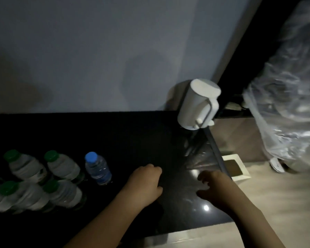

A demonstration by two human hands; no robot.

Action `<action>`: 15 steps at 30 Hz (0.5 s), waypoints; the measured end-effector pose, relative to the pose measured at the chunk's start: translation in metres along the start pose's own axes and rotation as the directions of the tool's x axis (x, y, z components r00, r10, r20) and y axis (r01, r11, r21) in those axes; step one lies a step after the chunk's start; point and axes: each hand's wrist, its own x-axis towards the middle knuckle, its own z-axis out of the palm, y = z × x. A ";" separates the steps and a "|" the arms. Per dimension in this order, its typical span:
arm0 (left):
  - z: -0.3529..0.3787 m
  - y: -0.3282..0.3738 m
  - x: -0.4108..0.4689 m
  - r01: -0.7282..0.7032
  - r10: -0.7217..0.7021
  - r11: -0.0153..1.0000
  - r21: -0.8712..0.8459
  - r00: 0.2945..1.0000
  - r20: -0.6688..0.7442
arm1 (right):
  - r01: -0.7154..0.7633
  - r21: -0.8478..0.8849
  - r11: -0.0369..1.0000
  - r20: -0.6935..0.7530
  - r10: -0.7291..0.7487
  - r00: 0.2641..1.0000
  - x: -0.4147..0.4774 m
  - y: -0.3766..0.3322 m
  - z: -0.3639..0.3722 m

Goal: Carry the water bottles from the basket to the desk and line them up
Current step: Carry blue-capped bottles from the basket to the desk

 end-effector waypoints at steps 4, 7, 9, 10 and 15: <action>0.015 0.066 0.026 -0.114 0.111 0.992 0.052 0.992 0.064 | -0.130 0.082 0.988 -0.022 0.132 0.991 -0.026 0.068 -0.012; 0.028 0.119 0.042 -0.221 0.212 0.972 0.079 0.971 0.107 | -0.225 0.140 0.964 -0.051 0.234 0.971 -0.047 0.121 -0.021; 0.040 0.160 0.054 -0.286 0.270 0.951 0.119 0.953 0.135 | -0.286 0.173 0.942 -0.070 0.302 0.951 -0.065 0.160 -0.027; 0.044 0.178 0.059 -0.315 0.296 0.940 0.132 0.944 0.147 | -0.314 0.192 0.930 -0.080 0.334 0.939 -0.072 0.177 -0.029; 0.069 0.269 0.079 -0.445 0.414 0.879 0.168 0.890 0.192 | -0.431 0.274 0.860 -0.115 0.474 0.873 -0.111 0.254 -0.041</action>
